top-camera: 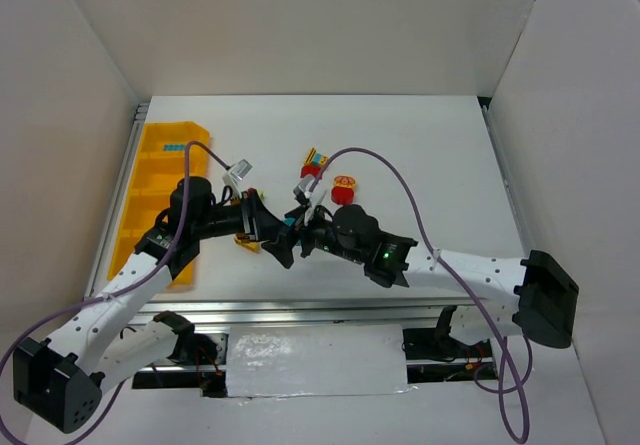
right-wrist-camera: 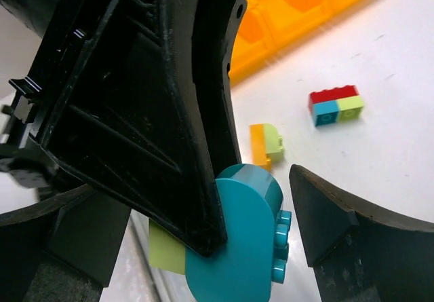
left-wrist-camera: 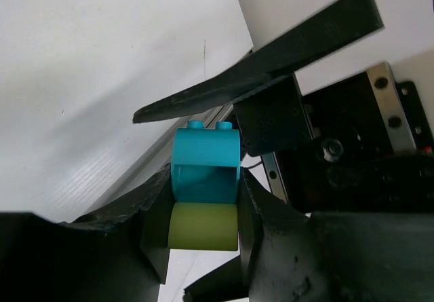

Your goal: Sort the legos into containers by color

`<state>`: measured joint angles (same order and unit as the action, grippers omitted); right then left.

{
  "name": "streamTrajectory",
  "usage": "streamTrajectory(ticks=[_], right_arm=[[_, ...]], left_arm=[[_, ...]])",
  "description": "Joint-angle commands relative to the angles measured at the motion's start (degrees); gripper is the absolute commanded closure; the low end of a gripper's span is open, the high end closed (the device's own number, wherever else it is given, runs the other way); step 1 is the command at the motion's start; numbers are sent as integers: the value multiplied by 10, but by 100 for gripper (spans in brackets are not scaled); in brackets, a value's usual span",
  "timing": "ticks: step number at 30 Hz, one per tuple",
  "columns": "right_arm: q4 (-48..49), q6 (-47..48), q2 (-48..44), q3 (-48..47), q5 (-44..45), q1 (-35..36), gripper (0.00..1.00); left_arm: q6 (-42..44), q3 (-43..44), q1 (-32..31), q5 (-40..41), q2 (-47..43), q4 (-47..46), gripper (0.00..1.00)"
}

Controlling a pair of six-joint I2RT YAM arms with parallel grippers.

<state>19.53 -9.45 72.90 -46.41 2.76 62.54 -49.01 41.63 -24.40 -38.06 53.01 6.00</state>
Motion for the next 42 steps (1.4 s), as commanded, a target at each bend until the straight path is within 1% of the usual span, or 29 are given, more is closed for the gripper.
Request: streamTrajectory(ticks=[1, 2, 5, 6, 8, 9, 11, 13, 15, 18, 19, 22, 23, 25, 26, 28, 29, 31, 32, 34, 35, 39, 42], right_arm=[[12, -44, -35, -7, -78, -35, 0], [2, -54, -40, -6, -125, -60, 0], [-5, -92, -68, 8, -207, -101, 0], [-5, -109, -83, 18, -267, -128, 0], [-5, -123, -96, 26, -318, -150, 0], [-6, -135, -106, 32, -358, -166, 0], [2, -148, -116, 40, -393, -178, 0], [35, -180, -129, 58, -431, -196, 0], [48, -204, -138, 67, -443, -211, 0], [38, -224, -142, 68, -429, -218, 1], [30, -228, -144, 68, -401, -219, 2], [76, -272, -146, 98, -388, -219, 5], [132, -305, -147, 125, -389, -219, 6], [195, -341, -147, 150, -391, -217, 7], [266, -376, -146, 176, -388, -212, 7], [343, -405, -141, 200, -375, -198, 7], [397, -419, -133, 210, -358, -180, 7], [430, -422, -124, 210, -339, -161, 9], [457, -421, -116, 210, -311, -151, 9], [470, -415, -108, 205, -287, -128, 10], [470, -409, -99, 197, -260, -119, 11], [496, -406, -72, 178, -230, -107, 15], [487, -405, -48, 157, -202, -100, 19]], left_arm=[[40, 24, -7, -41, 1, -27, 100], [45, 27, -8, -46, 4, -27, 100], [67, 33, -8, -52, 7, -28, 100], [76, 36, -7, -55, 9, -26, 100], [95, 39, -6, -54, 5, -18, 100], [101, 39, -6, -55, 4, -19, 100], [113, 39, -6, -58, 2, -21, 100], [124, 37, -7, -79, 2, -28, 100], [124, 35, -7, -98, -4, -41, 100], [116, 26, -6, -105, -17, -59, 100], [111, 21, -7, -105, -21, -77, 100], [83, 13, -7, -93, -40, -110, 100], [76, 11, -6, -87, -51, -127, 100], [48, 3, -7, -65, -68, -147, 100], [38, 0, -7, -52, -73, -154, 100], [1, -10, -7, -28, -88, -182, 100], [-20, -13, -6, -1, -92, -186, 100], [-39, -24, -7, 19, -99, -206, 100], [-45, -26, -7, 37, -106, -210, 100], [-63, -33, -7, 52, -114, -216, 100], [-73, -35, -7, 59, -117, -219, 100], [-100, -50, -7, 66, -126, -243, 100], [-121, -67, -7, 75, -139, -270, 100]])
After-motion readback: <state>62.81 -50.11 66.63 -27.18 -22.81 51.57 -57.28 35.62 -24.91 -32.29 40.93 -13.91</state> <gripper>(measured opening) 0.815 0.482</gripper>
